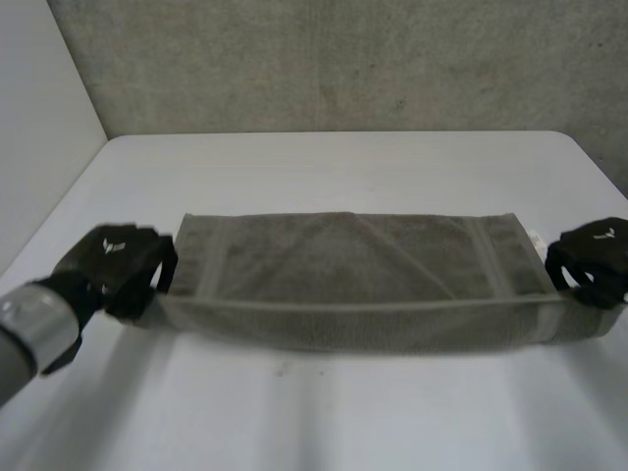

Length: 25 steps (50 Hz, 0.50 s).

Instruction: Fold the towel.

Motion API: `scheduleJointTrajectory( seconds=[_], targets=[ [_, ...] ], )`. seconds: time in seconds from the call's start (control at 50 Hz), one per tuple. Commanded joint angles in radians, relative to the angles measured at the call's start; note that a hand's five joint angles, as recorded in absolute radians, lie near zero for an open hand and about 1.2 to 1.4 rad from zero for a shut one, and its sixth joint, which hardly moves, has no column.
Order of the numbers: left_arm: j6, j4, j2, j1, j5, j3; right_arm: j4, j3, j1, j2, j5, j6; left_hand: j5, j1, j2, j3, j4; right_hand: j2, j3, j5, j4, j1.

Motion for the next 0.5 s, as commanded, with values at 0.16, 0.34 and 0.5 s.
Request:
scheduleJointTrajectory(
  seconds=[0.16, 0.34, 0.5],
  targets=[
    [-0.103, 0.078, -0.518, -0.068, -0.077, 0.538, -0.227, -0.349, 0.191, 0.335, 0.163, 0.189, 0.188, 0.224, 0.178, 0.179, 0.179, 0.183, 0.182, 0.188, 0.18, 0.01],
    [-0.141, 0.077, -0.816, -0.107, -0.151, 0.905, -0.462, -0.53, 0.239, 0.499, 0.202, 0.293, 0.188, 0.224, 0.178, 0.179, 0.179, 0.183, 0.182, 0.188, 0.18, 0.01],
    [-0.143, 0.069, -0.977, -0.133, -0.208, 1.134, -0.573, -0.66, 0.271, 0.621, 0.246, 0.296, 0.188, 0.224, 0.178, 0.179, 0.179, 0.183, 0.182, 0.188, 0.18, 0.01]
  ],
)
